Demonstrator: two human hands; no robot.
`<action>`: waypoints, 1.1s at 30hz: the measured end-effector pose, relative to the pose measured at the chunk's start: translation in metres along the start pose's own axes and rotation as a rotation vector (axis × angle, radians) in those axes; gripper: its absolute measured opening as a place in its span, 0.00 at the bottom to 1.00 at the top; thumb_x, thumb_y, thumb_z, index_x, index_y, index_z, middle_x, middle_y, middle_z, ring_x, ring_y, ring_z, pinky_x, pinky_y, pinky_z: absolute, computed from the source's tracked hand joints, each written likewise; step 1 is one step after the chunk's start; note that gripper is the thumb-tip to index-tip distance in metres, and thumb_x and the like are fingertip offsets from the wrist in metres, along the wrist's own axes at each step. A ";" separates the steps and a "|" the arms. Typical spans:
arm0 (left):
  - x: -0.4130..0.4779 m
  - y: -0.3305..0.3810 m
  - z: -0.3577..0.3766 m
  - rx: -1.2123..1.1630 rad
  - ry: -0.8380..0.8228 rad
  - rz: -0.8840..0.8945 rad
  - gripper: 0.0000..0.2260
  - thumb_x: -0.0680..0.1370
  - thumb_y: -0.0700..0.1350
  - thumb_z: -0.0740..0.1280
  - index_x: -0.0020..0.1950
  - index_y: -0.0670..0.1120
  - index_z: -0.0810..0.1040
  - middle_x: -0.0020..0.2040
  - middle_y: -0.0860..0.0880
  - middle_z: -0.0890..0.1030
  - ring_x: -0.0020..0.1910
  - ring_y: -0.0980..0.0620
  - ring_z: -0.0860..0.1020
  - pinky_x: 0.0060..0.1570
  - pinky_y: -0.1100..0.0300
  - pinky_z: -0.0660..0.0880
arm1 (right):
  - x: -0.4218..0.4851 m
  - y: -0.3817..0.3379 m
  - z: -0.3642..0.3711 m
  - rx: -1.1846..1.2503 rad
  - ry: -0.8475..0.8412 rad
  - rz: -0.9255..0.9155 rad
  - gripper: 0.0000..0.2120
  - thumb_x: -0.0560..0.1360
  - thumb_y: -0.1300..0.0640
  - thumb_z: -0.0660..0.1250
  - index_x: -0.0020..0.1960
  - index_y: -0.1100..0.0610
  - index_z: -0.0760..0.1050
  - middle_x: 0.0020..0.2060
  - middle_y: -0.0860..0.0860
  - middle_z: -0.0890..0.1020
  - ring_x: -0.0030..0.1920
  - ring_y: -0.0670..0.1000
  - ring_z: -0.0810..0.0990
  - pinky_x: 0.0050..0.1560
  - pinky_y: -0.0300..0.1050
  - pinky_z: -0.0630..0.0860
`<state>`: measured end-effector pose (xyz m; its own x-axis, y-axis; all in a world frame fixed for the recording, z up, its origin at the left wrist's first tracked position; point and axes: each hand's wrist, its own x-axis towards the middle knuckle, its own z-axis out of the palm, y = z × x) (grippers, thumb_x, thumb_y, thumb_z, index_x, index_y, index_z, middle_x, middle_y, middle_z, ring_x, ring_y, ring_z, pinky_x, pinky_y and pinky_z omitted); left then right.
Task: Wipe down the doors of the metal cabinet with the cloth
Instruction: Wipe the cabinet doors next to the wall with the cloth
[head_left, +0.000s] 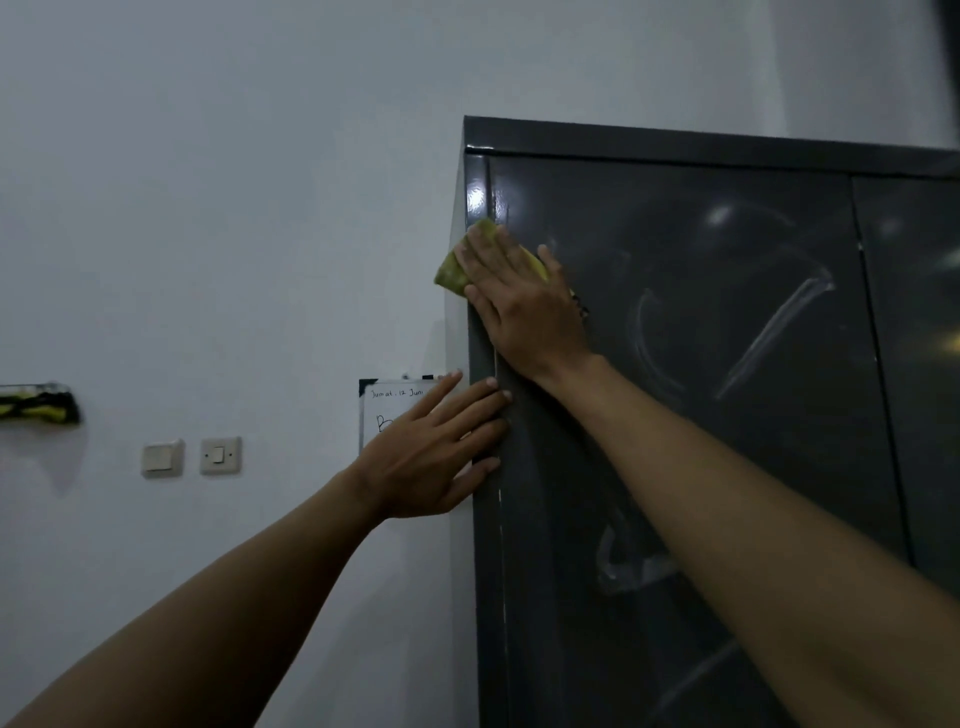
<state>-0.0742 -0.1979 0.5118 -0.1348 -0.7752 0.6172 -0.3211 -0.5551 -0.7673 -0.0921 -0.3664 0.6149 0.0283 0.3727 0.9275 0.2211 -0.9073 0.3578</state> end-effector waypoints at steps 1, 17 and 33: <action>0.002 -0.001 0.000 0.001 0.003 -0.012 0.18 0.81 0.52 0.58 0.65 0.43 0.77 0.70 0.42 0.73 0.73 0.43 0.66 0.73 0.43 0.59 | 0.004 0.002 0.000 -0.010 -0.009 -0.024 0.22 0.84 0.51 0.52 0.77 0.50 0.59 0.77 0.48 0.59 0.77 0.50 0.55 0.74 0.58 0.53; 0.041 -0.022 -0.007 0.022 0.047 -0.209 0.21 0.82 0.52 0.54 0.65 0.41 0.75 0.69 0.40 0.73 0.73 0.43 0.65 0.74 0.44 0.57 | 0.063 0.018 -0.001 0.003 0.056 0.176 0.23 0.84 0.50 0.48 0.78 0.50 0.55 0.78 0.47 0.56 0.78 0.49 0.51 0.74 0.57 0.48; 0.071 -0.027 -0.016 -0.003 0.060 -0.402 0.20 0.82 0.46 0.55 0.71 0.39 0.69 0.73 0.40 0.68 0.75 0.43 0.62 0.74 0.40 0.54 | 0.073 0.057 -0.012 0.046 0.039 0.048 0.23 0.84 0.52 0.49 0.78 0.51 0.55 0.78 0.48 0.57 0.78 0.50 0.52 0.75 0.57 0.49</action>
<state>-0.0907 -0.2334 0.5793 -0.0526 -0.4777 0.8770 -0.3624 -0.8092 -0.4625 -0.0889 -0.3928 0.7044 0.0021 0.3201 0.9474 0.2651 -0.9137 0.3081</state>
